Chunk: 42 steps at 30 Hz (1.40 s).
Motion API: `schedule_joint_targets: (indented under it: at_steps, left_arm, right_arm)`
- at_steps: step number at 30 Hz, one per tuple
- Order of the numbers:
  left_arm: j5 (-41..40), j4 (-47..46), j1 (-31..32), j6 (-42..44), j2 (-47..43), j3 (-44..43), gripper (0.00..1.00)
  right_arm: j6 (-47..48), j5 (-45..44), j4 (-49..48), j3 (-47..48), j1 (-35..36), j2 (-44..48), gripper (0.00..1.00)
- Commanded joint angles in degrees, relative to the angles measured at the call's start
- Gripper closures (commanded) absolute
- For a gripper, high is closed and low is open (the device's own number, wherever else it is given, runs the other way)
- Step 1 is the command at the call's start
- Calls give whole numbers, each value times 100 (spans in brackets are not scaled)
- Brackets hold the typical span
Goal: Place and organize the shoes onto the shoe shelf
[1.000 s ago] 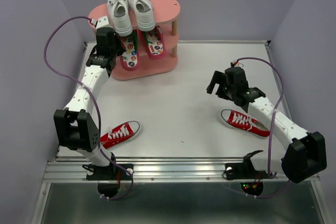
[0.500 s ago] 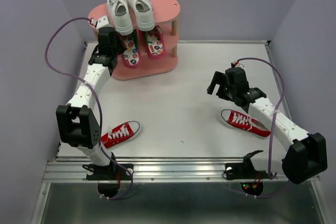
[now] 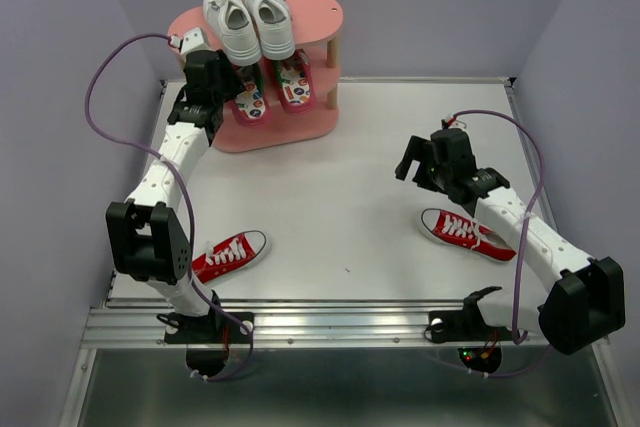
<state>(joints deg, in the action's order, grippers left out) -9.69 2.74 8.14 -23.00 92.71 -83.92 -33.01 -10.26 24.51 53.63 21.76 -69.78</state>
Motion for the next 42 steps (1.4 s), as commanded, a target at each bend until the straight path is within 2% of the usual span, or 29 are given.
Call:
schedule_joint_targets:
  at_steps: [1, 10, 13, 20, 23, 24, 31, 36, 42]
  left_arm:
    - [257, -450, -14, -20, -551, 86, 44]
    - [521, -283, 29, 200, -1395, 816, 44]
    - [556, -37, 100, 235, -1667, 1017, 44]
    - [407, 455, 433, 305, -2397, 1703, 45]
    - [328, 534, 653, 253, -2687, 2072, 49]
    - [458, 560, 697, 200, -2775, 2221, 54]
    - [635, 456, 1023, -20, -2706, 2697, 65]
    - [600, 288, 1084, -20, -2293, 2609, 66]
    - [565, 148, 1093, 50, -1941, 2468, 67]
  right_arm:
    - [5, -46, 10, 236, -14, 96, 4]
    - [49, 217, -78, 349, -14, -44, 5]
    - [93, 165, -175, 517, 214, -255, 6]
    - [322, 138, -482, 1693, 1172, -1344, 19]
    - [427, 270, -491, 2299, 1506, -2099, 25]
    - [497, 288, -491, 2684, 1559, -2458, 26]
    - [568, 279, -430, 4205, 1630, -3682, 25]
    - [586, 139, -141, 5165, 1630, -4560, 25]
    - [524, 95, -26, 5887, 1630, -5062, 24]
